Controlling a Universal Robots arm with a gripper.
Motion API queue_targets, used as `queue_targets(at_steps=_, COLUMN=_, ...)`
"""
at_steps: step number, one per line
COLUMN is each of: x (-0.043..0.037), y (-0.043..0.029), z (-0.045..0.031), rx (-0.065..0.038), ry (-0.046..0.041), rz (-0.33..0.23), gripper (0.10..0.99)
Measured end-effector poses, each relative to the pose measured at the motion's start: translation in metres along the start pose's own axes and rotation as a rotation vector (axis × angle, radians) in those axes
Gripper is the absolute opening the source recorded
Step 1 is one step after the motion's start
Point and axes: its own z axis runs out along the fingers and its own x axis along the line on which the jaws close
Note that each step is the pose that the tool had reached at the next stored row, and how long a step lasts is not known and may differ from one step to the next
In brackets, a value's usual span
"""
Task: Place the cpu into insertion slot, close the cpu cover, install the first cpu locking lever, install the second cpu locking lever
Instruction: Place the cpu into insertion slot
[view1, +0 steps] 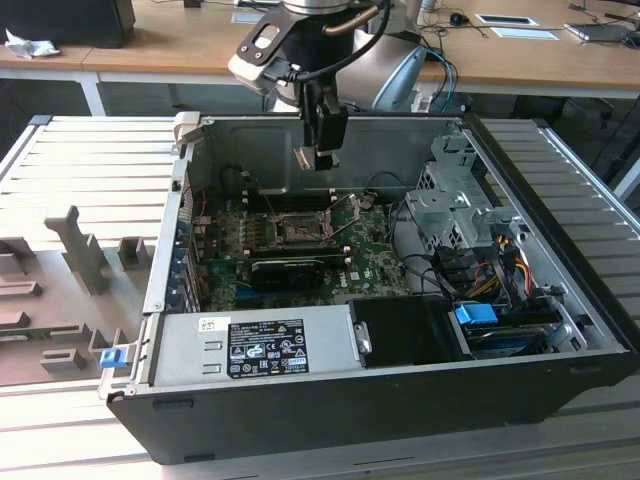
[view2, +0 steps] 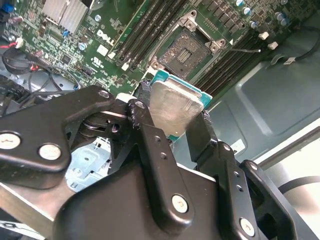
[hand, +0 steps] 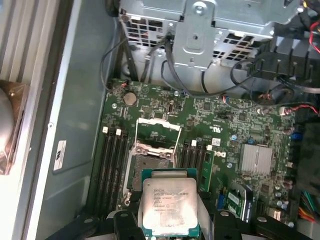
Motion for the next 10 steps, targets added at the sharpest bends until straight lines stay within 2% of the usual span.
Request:
queue_targets(at_steps=6, x=0.0004, y=-0.0003, z=0.0023, rx=-0.001, ry=-0.0051, rz=0.065, gripper=0.529)
queue_targets(at_steps=10, x=0.0005, y=-0.0015, z=0.01, rx=-0.003, ry=-0.0059, rz=0.074, gripper=0.529)
